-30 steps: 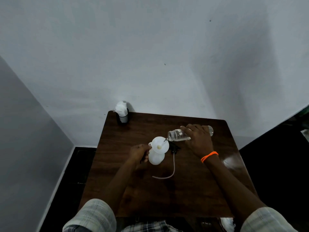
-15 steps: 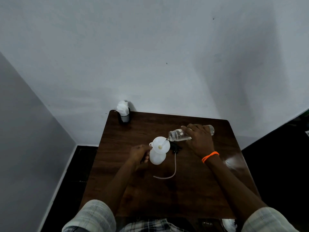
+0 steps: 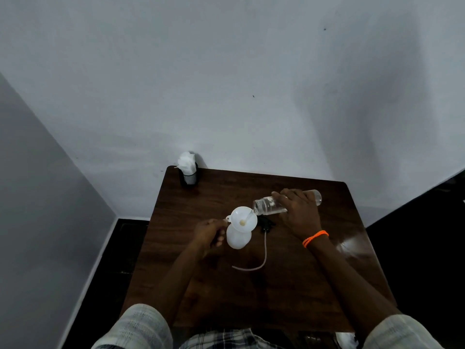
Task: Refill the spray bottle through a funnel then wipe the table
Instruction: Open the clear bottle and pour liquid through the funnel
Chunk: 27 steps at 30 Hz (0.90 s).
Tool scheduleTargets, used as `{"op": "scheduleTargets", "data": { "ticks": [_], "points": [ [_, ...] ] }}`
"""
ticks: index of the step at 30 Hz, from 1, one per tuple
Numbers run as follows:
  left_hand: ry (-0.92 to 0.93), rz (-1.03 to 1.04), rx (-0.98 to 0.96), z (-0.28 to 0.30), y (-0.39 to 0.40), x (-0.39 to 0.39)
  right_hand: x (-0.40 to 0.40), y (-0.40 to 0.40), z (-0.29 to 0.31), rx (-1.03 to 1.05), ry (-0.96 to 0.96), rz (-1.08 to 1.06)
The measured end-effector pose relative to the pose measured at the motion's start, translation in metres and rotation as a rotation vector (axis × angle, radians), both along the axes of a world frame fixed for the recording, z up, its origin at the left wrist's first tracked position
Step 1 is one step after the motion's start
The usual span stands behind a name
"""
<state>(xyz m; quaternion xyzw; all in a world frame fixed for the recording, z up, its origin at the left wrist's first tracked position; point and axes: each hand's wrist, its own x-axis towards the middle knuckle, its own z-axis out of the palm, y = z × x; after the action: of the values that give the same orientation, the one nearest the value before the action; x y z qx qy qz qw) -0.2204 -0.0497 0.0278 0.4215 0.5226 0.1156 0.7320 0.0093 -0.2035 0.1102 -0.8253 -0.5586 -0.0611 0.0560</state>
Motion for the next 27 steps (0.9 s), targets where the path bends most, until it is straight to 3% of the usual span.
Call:
{"op": "scheduleTargets", "data": {
  "ticks": [6, 20, 27],
  "points": [
    [0.02, 0.161, -0.052, -0.001, 0.008, -0.006, -0.003, 0.002, -0.002, -0.028, -0.007, 0.004],
    [0.016, 0.092, 0.113, 0.021, 0.019, -0.007, -0.005, 0.004, -0.021, -0.043, 0.046, -0.046],
    [-0.144, 0.124, 0.316, 0.058, 0.026, 0.018, -0.006, 0.01, -0.022, 0.159, 0.095, -0.065]
  ]
}}
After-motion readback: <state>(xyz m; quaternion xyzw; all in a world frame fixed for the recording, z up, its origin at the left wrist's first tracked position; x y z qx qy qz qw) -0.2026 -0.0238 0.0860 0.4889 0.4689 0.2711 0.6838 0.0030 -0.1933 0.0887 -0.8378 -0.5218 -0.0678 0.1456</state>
